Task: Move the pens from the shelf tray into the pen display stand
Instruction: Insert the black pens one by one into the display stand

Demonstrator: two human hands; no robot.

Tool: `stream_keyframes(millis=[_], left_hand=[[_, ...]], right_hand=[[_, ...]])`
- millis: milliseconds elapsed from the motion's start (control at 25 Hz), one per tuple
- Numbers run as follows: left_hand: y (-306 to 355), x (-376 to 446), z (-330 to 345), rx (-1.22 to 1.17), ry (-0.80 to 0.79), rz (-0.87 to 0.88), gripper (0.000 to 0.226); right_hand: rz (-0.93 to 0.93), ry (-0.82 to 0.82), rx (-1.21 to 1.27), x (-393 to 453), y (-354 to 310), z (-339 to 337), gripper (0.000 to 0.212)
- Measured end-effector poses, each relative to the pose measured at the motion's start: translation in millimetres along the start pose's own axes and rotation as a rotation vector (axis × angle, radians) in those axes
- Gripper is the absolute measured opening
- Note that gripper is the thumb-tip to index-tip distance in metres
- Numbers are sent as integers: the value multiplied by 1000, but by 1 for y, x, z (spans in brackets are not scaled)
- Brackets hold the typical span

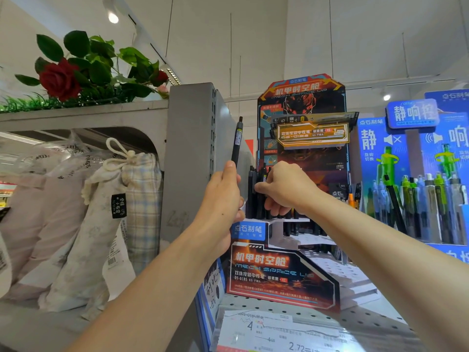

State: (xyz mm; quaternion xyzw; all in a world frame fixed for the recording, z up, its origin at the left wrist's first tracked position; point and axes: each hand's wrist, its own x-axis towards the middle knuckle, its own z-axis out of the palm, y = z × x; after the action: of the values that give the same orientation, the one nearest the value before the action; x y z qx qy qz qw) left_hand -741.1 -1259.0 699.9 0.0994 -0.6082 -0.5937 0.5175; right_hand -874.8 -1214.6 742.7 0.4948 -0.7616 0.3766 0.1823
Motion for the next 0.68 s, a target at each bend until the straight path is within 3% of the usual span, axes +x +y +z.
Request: stream_keyframes(millis=[200, 520, 600, 680], left_hand=[[-2, 1, 1, 63, -1, 16, 33], [-1, -5, 3, 91, -27, 68, 28], [1, -6, 4, 86, -37, 74, 27], [2, -7, 4, 100, -43, 79, 27]], right_hand=[[34, -195, 182, -3, 2, -8, 25], [-41, -152, 41, -10, -1, -19, 25], [-127, -37, 219, -12, -2, -27, 23], [-162, -17, 616, -17, -8, -37, 28]])
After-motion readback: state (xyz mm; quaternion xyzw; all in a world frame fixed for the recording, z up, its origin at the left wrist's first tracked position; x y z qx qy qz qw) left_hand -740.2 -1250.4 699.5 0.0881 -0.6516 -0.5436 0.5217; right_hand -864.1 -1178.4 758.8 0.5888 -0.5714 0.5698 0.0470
